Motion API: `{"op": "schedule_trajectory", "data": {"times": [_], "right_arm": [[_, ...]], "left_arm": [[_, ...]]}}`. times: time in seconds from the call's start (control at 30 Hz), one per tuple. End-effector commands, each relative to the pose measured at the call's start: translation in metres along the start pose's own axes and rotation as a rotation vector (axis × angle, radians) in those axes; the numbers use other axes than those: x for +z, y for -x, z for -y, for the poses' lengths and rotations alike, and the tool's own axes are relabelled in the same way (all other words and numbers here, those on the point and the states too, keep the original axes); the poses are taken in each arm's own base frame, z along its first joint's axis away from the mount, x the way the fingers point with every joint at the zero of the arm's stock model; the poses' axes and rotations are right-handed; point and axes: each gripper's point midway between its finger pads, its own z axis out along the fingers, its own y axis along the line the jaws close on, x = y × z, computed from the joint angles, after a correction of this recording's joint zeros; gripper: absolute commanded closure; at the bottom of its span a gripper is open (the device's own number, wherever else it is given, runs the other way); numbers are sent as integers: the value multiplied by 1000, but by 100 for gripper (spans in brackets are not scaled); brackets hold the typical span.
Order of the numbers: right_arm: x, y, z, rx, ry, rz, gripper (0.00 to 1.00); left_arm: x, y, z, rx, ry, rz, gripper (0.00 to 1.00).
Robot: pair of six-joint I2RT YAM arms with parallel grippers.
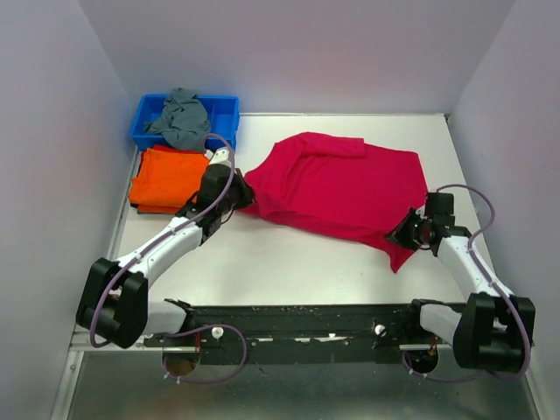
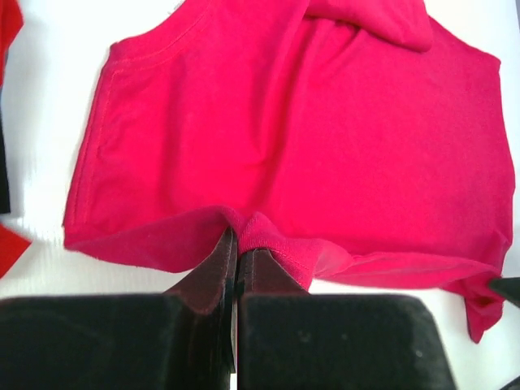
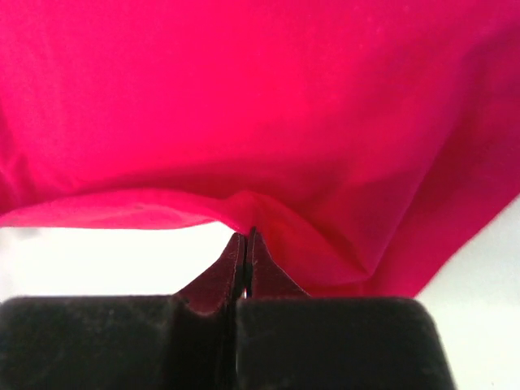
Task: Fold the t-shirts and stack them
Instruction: Flatten out the tshirt
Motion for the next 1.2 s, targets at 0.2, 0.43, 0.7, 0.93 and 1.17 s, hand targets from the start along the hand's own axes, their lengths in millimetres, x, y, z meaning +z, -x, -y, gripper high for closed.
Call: {"op": "schedule_trajectory", "data": {"times": [0.2,0.43,0.7,0.93,1.17], "right_arm": [[16,-29,-18,-133,59,-138,64],[-12,-21,19,19,-153,34,45],[-14,-40,53,245,-316,65,99],[-10,-59,79,361,-520,-27,99],[-27,-73,108,456,-763,-47,99]], "left_arm": [[19,40,2,16,63,69,100],[19,40,-15,-30,85,78,100],[17,25,-13,-46,25,68,100],[18,14,0,-69,-56,24,100],[9,1,4,-67,-66,7,100]]}}
